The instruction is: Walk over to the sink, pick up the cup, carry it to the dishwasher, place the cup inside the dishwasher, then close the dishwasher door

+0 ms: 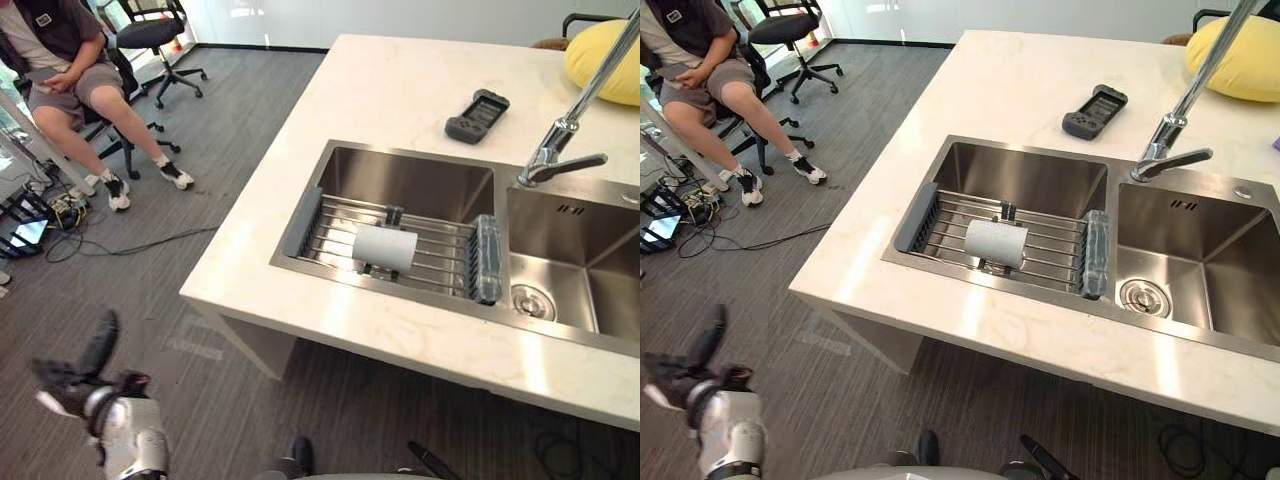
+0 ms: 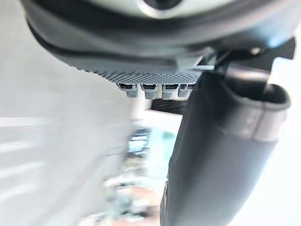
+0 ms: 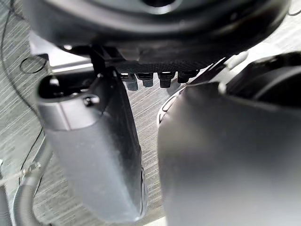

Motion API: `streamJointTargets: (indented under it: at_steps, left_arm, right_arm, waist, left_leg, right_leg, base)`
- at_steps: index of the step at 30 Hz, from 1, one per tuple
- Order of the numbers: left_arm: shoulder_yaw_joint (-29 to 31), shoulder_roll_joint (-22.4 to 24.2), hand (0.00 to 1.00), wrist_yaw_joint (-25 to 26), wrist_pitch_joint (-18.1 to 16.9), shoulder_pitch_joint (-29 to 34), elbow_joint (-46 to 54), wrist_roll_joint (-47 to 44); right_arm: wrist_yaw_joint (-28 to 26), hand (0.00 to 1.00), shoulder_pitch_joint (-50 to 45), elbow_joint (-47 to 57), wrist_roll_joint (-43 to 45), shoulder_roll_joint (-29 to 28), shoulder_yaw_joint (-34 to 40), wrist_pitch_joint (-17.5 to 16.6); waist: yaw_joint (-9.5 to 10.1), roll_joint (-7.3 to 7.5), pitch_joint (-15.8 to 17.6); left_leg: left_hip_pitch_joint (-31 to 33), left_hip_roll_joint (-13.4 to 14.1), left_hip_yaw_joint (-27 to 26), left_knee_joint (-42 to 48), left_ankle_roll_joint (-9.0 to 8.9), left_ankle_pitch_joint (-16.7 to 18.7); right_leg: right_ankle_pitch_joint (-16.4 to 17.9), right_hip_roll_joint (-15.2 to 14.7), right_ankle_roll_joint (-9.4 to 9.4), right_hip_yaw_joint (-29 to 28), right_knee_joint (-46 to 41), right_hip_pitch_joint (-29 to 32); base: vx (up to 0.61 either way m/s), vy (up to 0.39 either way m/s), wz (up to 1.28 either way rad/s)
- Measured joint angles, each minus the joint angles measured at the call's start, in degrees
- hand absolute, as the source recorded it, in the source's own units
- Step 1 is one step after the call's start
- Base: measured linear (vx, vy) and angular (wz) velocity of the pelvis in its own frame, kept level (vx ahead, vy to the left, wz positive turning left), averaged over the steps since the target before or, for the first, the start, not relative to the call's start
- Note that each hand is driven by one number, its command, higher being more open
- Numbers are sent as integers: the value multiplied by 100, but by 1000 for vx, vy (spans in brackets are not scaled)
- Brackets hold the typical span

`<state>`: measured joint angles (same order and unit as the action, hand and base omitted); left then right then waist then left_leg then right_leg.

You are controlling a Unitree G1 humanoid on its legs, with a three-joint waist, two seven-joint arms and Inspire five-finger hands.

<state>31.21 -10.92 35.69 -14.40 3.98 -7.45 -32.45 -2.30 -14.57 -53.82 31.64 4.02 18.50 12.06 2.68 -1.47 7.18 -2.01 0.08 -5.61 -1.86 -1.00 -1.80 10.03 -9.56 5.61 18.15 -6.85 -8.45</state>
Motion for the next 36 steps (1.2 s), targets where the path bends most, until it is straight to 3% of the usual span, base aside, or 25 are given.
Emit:
streamJointTargets:
  at_steps: [5, 9, 10, 12, 18, 22, 25, 30, 36]
  left_arm:
    - [-97, -29, 100, 109, -140, 0, 1346, 639]
    - [-1119, -21, 100, -614, -112, -5, 2232, 797]
    - [-1554, -15, 100, -1000, -57, -13, 2389, 804]
    - [-2580, -13, 100, -1600, 222, -125, 2535, 1024]
    - [-4340, -11, 100, -2824, 1151, -714, 2530, 1611]
    - [-4538, -42, 100, -3237, 1410, -1015, 2526, 2057]
    - [-4624, -335, 100, -3566, 1614, -1210, 2480, 2689]
    - [-5336, -791, 100, -4100, 1920, -1547, 2170, 3697]
    - [-5668, -1050, 100, -4207, 2002, -1690, 1457, 4448]
  right_arm:
    - [-9, 100, -159, -55, 82, -27, 26, -129]
    - [-46, 100, -220, -191, 81, -114, 256, -254]
    - [-61, 100, -225, -217, 79, -141, 335, -278]
    - [-89, 100, -252, -287, 77, -196, 477, -301]
    - [-159, 100, -215, -307, 91, -276, 656, -311]
    - [-163, 100, -214, -370, 215, -297, 782, -308]
    - [-169, 100, -221, -412, 317, -297, 842, -292]
    - [-201, 100, -230, -417, 481, -268, 929, -198]
    - [-257, 100, -266, -500, 539, -305, 1027, -170]
  waist:
    - [86, -2, -187]
    - [87, 7, -338]
    - [84, 12, -384]
    - [22, 38, -563]
    - [-280, 75, -647]
    - [-311, 70, -670]
    - [-359, 74, -689]
    - [-452, 77, -694]
    - [-685, 99, -679]
  left_leg:
    - [-12, -9, 3, -26, -21, 13]
    - [-102, 15, -84, -175, -40, -28]
    - [-122, 38, -177, -206, -42, -33]
    - [-112, 63, -303, -256, -5, -81]
    - [-174, 99, -529, -259, -21, -78]
    - [-212, 149, -579, -259, -35, -67]
    - [-220, 176, -604, -257, -37, -66]
    - [-219, 167, -694, -305, -17, -100]
    - [-227, 173, -853, -311, 27, -140]
  right_leg:
    - [2, -1, -2, 15, 16, -28]
    - [-2, 18, 0, -65, 27, -27]
    - [-21, 34, 7, -127, 48, 0]
    - [-100, 67, 10, -252, 149, 58]
    - [-203, 98, 13, -449, 264, 70]
    - [-228, 147, -12, -512, 268, 72]
    - [-259, 172, -38, -553, 270, 104]
    - [-413, 178, -16, -669, 403, 137]
    - [-578, 216, 11, -823, 595, 146]
  base:
    - [-33, -1, 1]
    - [-43, -6, -9]
    - [-24, -3, -30]
    - [47, 0, -31]
    - [52, 0, -20]
    - [-8, -16, -10]
    - [-57, -5, -7]
    - [-71, 22, -11]
    - [-20, 15, -16]
